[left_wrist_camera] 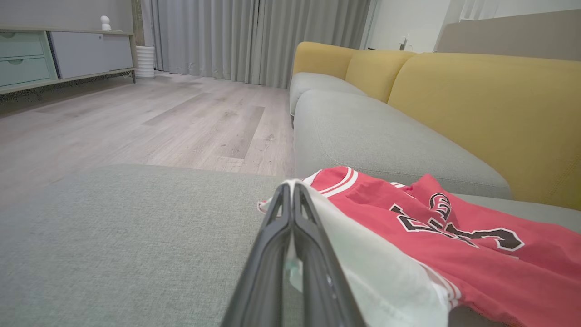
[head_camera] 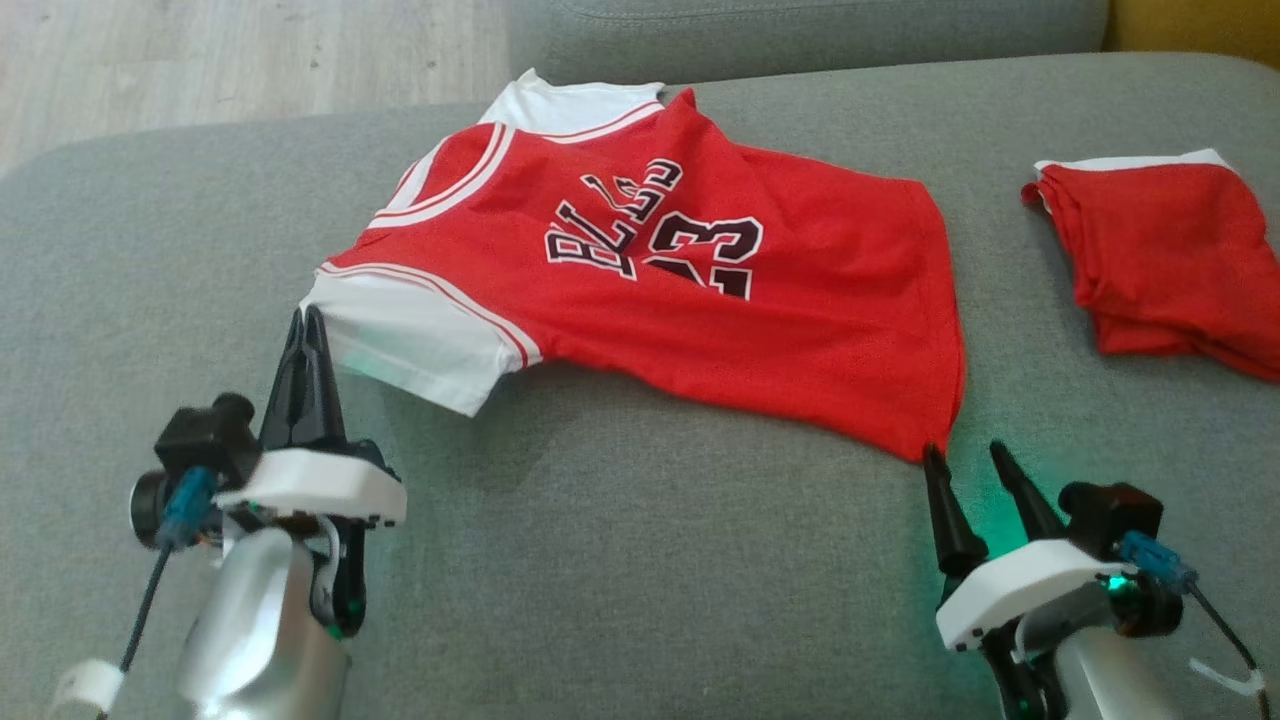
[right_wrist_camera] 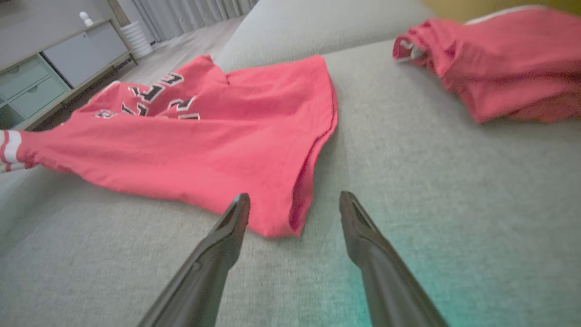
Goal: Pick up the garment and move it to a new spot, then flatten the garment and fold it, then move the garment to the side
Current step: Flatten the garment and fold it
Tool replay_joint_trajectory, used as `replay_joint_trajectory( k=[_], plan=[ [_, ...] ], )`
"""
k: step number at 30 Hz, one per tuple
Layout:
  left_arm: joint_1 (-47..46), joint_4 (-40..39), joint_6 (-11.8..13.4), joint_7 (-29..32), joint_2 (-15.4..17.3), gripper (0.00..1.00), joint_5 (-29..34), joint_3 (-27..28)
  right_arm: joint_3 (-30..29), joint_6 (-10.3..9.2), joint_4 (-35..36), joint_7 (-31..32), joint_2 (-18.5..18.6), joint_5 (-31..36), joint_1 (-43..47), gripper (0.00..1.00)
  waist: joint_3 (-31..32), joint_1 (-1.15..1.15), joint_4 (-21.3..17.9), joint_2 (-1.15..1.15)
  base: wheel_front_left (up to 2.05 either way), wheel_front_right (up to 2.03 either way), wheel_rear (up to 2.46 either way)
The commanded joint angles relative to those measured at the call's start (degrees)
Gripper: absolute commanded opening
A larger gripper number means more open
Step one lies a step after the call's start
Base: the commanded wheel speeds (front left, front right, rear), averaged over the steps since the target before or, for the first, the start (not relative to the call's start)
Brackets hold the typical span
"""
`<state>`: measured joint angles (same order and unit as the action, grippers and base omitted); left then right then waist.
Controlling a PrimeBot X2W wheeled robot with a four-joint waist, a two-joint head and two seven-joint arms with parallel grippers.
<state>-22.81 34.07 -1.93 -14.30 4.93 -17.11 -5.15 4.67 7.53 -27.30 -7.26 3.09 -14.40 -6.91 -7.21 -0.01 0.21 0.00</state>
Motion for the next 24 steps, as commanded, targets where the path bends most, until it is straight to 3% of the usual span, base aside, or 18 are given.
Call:
replay_joint_trajectory(
  k=[1,20,21,22,23,24],
  plan=[
    [-0.2,-3.0,0.4,-0.7,0.9,0.00,0.6,2.2,1.2,-0.04,0.8,0.5,-0.2,-0.8,-1.1,1.00,0.2,0.01,0.3,0.00,0.00,0.00,0.00],
    [1.1,-7.4,-0.4,-0.7,0.3,0.00,1.5,0.2,3.8,-0.04,-9.1,-0.4,-0.2,-7.3,-7.2,1.00,-1.9,0.01,2.5,0.00,0.00,0.00,0.00],
    [0.9,-7.4,-0.4,-0.7,0.3,0.00,1.5,0.2,4.9,-0.04,-9.7,0.2,-0.2,-7.7,-7.4,0.87,-2.0,0.01,2.6,0.00,0.00,0.00,0.00],
    [0.8,-7.3,-0.4,-0.7,0.4,0.00,1.5,0.1,5.7,-0.04,-9.9,0.4,-0.2,-8.1,-7.7,0.38,-2.1,0.01,2.6,0.00,0.00,0.00,0.00],
    [0.6,-7.3,-0.4,-0.7,0.5,0.00,1.4,0.2,6.1,-0.04,-10.1,0.3,-0.2,-8.3,-8.0,0.00,-2.2,0.01,2.6,0.00,0.00,0.00,0.00],
    [0.5,-7.2,-0.4,-0.7,0.6,0.00,1.4,0.2,6.7,-0.04,-10.3,0.3,-0.2,-8.4,-8.3,0.00,-2.3,0.01,2.6,0.00,0.00,0.00,0.00]
  ],
)
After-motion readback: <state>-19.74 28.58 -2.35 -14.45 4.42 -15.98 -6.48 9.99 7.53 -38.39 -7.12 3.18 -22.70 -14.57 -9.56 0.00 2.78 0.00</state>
